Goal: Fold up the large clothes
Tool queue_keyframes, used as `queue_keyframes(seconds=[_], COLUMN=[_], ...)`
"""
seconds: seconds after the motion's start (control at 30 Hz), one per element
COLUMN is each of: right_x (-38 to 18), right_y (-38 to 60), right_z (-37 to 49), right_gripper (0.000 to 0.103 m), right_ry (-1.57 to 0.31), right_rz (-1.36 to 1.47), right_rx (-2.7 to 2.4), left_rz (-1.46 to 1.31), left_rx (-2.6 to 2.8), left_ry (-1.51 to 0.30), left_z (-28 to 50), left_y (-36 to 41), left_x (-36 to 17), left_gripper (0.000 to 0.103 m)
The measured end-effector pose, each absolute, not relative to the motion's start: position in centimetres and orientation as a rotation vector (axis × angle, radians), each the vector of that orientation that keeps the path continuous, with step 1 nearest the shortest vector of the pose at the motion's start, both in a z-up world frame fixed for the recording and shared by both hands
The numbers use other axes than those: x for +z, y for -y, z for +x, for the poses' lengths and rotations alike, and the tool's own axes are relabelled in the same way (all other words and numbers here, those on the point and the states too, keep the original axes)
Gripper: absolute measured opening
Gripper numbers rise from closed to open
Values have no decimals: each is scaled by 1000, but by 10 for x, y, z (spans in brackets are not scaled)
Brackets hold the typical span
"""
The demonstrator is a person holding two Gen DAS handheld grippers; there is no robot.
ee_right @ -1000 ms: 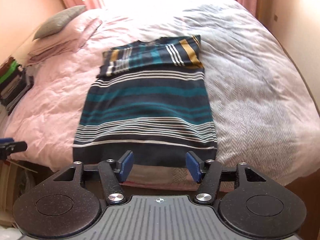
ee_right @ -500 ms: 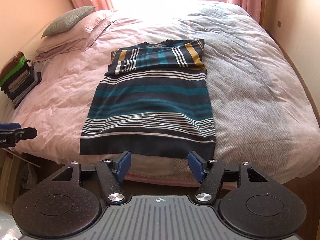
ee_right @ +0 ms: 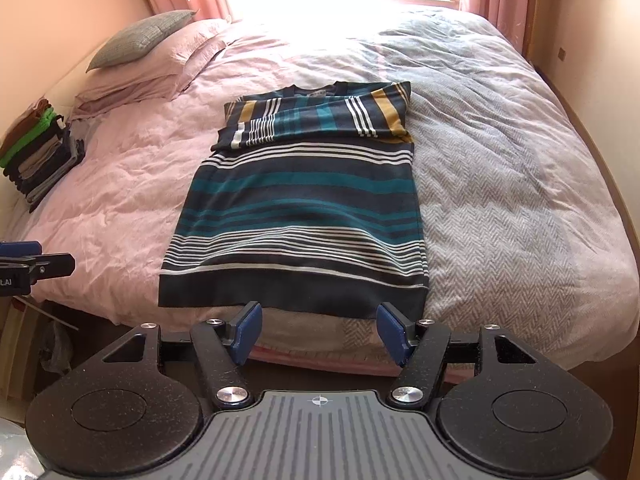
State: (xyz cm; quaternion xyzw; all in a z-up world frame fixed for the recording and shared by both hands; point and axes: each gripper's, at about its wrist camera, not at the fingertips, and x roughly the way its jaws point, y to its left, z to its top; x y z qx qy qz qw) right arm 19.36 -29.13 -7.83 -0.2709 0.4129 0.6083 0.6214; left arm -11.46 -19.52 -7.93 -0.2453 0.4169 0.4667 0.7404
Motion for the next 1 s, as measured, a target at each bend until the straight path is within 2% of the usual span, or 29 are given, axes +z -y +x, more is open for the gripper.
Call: queue_keyframes(seconds=[0.6,0.8,1.0], right_x=[-108,-143,-194], right_y=[279,262,241], right_z=[199,236,279], right_gripper=[61,61,61], right_ry=[-975,-1005,-1061], right_rz=[-630,-582,-566], right_rx=[1356,1344,1355], left_rz=[-567,-669,-816], left_rx=[998,977,990], left_ry=[-993,-926,-853], left_z=[-116,-126,-152], left_y=[172,145,109], left_x=[-114,-148,-208], left_gripper=[72,72,71])
